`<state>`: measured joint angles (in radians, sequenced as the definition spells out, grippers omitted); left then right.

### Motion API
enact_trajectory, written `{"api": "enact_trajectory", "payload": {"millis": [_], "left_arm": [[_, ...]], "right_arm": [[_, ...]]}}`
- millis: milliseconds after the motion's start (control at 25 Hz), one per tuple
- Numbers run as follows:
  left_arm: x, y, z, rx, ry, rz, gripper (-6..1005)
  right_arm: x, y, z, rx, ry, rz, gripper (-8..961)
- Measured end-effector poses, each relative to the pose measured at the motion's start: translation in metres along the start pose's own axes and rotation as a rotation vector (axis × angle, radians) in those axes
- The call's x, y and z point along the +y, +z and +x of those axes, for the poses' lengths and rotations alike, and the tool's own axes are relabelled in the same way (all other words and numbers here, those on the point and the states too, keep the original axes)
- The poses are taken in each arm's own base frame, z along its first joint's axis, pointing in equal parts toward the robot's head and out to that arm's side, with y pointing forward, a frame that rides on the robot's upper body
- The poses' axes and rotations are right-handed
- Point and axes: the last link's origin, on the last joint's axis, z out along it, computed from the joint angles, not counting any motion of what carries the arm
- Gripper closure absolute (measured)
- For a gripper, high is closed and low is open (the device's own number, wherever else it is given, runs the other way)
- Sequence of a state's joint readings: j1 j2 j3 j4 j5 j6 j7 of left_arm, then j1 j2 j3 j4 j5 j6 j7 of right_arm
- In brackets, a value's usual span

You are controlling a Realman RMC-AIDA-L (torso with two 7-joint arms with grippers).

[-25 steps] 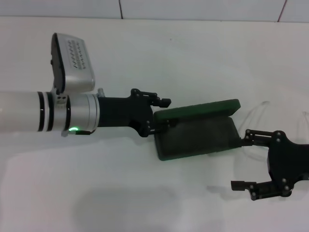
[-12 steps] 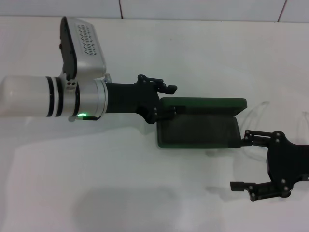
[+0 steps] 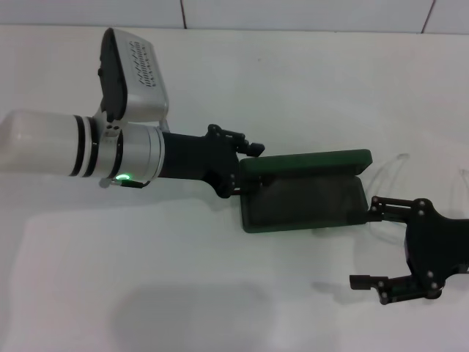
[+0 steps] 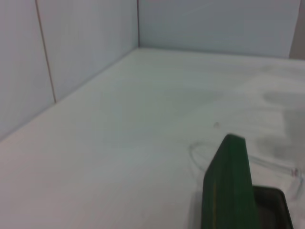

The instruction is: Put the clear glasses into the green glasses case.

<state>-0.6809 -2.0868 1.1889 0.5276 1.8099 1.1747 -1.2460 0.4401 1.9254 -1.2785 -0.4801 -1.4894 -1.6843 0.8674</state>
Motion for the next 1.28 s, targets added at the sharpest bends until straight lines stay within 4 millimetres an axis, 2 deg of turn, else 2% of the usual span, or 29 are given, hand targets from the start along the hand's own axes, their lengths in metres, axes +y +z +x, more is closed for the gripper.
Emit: {"api": "enact_trajectory", "payload": {"millis": [280,720,1040,1080,1280], "left_arm": [[0.004,0.002,0.006,-0.085,-0.024,-0.063,474],[0.007,-0.012,0.017,-0.050,-0.015,-0.071,474],[0.002,-0.010,0.021,-0.051,0.009,-0.052,474],[0.000,-0.007,0.028,-0.049,0.030,-0.055,474],[0.000,-0.001,0.036,-0.051,0.066,-0.067,474]], "right_arm": [[-0.001,0.000,0.000,0.004,-0.010,-0.003,97],[0.000,-0.001,0.000,0.007,-0.010,-0.002,97],[0.000,0.000,0.000,0.008,-0.010,-0.007,97],[0.000,0.000,0.000,0.007,-0.010,-0.008,97],[0.001,0.001,0.001,0.007,-0.010,-0.010,97]]}}
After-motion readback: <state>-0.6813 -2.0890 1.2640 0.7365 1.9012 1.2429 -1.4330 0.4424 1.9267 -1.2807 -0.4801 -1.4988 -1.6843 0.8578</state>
